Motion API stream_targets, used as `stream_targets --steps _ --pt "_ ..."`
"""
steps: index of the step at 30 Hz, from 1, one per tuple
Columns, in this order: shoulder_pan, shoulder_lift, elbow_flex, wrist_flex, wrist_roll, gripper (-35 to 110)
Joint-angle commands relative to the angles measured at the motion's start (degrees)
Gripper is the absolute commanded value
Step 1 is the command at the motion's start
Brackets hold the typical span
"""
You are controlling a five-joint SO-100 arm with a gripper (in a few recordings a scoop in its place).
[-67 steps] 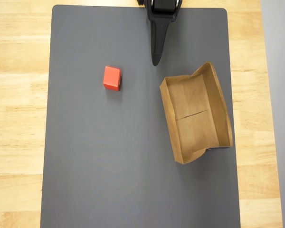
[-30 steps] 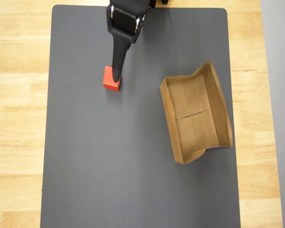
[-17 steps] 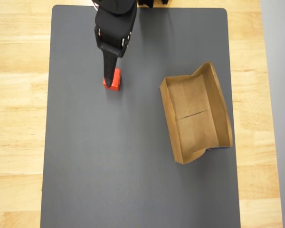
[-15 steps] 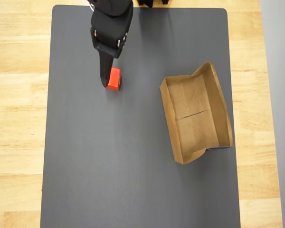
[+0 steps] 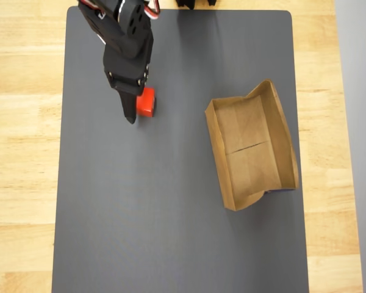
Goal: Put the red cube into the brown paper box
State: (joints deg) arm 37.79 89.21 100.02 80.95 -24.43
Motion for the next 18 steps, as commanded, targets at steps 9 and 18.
stream_targets --steps 9,18 --pt "0.9 -4.7 -6.8 3.4 -3.5 40" --pt "0.7 -7.3 -7.9 0.0 -2.5 38"
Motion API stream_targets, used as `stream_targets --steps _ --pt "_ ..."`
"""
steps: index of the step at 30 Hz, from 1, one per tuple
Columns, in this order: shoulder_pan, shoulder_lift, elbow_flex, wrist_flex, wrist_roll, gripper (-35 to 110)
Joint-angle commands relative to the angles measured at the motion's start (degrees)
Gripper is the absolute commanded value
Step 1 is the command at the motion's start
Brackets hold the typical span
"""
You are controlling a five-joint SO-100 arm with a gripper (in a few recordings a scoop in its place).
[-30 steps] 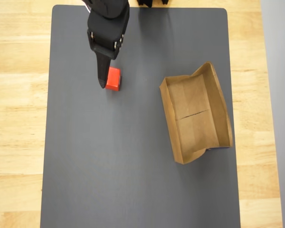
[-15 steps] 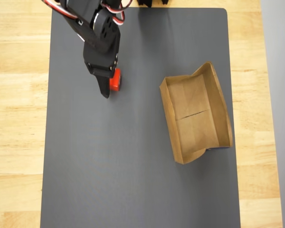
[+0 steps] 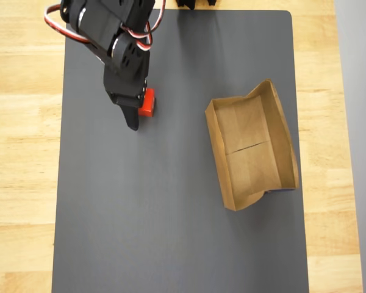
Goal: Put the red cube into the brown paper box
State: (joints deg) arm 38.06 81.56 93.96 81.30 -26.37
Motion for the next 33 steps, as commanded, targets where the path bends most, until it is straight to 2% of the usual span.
stream_targets --steps 1,3,18,24,33 --pt "0.4 0.1 -1.8 -1.0 -0.9 34" --pt "0.4 -0.2 -1.9 -1.9 -1.0 28" --pt "-1.6 -2.6 -1.7 -5.3 -2.3 25" --pt "-2.6 -2.8 -1.5 -6.2 -4.7 6" --pt "-2.3 -1.4 -0.4 -7.8 -7.2 0"
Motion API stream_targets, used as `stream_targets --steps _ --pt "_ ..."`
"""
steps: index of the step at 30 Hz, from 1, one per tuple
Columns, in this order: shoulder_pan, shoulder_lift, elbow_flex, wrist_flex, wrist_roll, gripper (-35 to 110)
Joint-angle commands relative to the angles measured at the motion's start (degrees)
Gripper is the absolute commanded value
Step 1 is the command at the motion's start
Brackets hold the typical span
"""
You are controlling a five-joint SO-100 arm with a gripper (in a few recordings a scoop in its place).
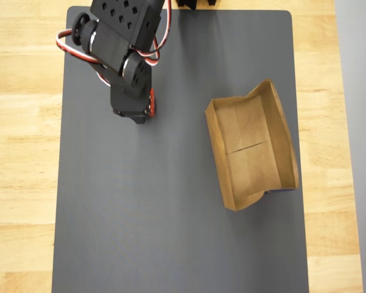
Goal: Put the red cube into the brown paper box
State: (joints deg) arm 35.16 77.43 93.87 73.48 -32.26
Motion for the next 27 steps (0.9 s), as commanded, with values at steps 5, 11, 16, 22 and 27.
stream_targets --steps 5,11,16,22,27 --pt "0.0 10.3 4.8 -4.3 -1.7 0" --pt "-3.3 25.0 13.5 -9.7 -0.9 0" --pt "-8.1 41.4 22.2 -11.5 0.7 0" --pt "-18.1 54.4 23.7 -5.4 10.5 0" --pt "-27.4 57.7 23.7 -3.6 19.5 0"
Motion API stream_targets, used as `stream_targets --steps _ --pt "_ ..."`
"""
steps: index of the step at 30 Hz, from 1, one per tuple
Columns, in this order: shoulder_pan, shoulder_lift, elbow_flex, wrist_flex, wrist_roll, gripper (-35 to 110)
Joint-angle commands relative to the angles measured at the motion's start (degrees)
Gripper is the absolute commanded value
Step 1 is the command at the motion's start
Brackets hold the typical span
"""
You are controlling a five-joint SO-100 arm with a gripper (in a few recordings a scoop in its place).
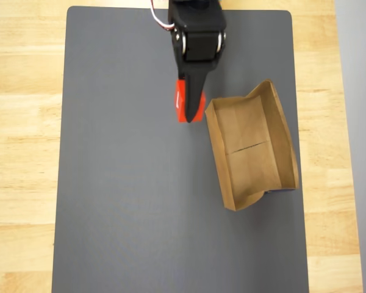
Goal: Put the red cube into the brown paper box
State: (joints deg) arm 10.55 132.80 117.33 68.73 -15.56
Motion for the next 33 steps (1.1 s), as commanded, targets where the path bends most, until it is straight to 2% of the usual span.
stream_targets --steps 1,8,16,22,26,33 --pt "-4.4 2.0 0.3 1.2 4.4 0" --pt "-12.2 -8.2 -3.2 -2.7 11.1 0" --pt "-17.1 -21.3 -8.6 -10.2 11.3 0" --pt "-20.2 -24.9 -8.5 -11.3 9.7 0" --pt "-20.2 -25.7 -8.3 -10.5 10.3 11" --pt "-20.0 -24.1 -6.6 -10.8 10.2 21"
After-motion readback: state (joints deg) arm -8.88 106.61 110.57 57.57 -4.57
